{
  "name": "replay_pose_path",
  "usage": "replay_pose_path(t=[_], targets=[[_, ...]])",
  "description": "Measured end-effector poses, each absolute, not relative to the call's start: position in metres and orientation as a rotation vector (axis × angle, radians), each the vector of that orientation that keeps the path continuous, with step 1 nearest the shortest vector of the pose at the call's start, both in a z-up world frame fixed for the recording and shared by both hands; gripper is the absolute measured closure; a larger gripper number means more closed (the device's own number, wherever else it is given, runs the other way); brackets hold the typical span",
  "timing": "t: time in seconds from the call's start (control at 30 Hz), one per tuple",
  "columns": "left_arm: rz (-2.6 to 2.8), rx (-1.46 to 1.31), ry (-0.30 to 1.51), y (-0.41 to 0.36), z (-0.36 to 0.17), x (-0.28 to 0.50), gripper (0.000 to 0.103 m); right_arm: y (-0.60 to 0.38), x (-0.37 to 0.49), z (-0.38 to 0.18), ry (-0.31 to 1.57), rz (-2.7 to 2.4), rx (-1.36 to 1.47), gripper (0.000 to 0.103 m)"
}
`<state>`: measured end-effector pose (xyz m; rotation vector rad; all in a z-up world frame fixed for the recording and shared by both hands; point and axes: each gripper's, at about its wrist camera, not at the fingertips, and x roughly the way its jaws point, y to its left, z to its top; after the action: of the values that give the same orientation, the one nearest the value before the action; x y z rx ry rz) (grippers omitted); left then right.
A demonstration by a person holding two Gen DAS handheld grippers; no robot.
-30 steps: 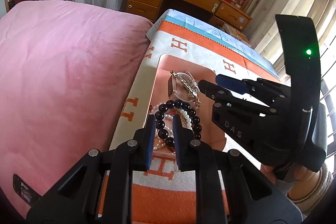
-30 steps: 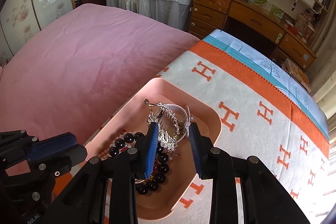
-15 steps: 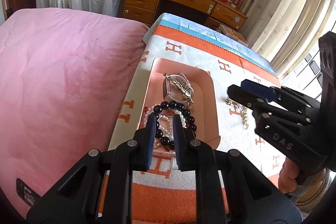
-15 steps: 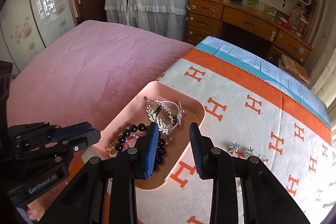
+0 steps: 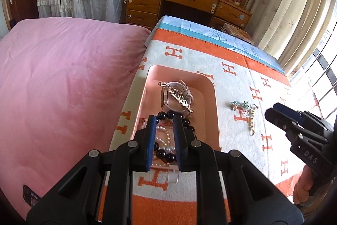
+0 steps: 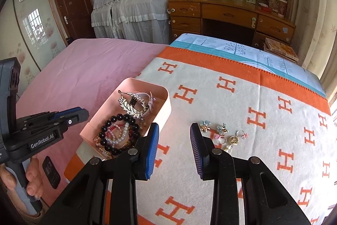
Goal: Organize jewelry
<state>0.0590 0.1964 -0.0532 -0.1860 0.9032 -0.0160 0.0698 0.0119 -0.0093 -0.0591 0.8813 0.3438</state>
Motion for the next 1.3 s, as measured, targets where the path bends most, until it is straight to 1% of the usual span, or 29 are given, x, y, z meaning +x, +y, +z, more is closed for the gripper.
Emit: replay_pose_path(t=[0.27, 0.47, 0.8, 1.3], targets=[[0.017, -0.118, 0.894, 0.169, -0.06, 0.105, 0.089, -0.027, 0.062, -0.011, 0.888, 0.323, 0.002, 0.072], [0.048, -0.122, 0.976, 0.167, -0.087, 0.123, 0.089, -0.042, 0.063, -0.016, 0.91, 0.315, 0.022, 0.072], [0.082, -0.114, 1.035, 0.173, -0.106, 0.12, 0.089, -0.039, 0.07, -0.023, 0.929, 0.323, 0.042, 0.072], [0.034, -0.099, 1.01, 0.151, -0.087, 0.095, 0.089, -0.056, 0.063, -0.033, 0.951, 0.293, 0.072, 0.072]])
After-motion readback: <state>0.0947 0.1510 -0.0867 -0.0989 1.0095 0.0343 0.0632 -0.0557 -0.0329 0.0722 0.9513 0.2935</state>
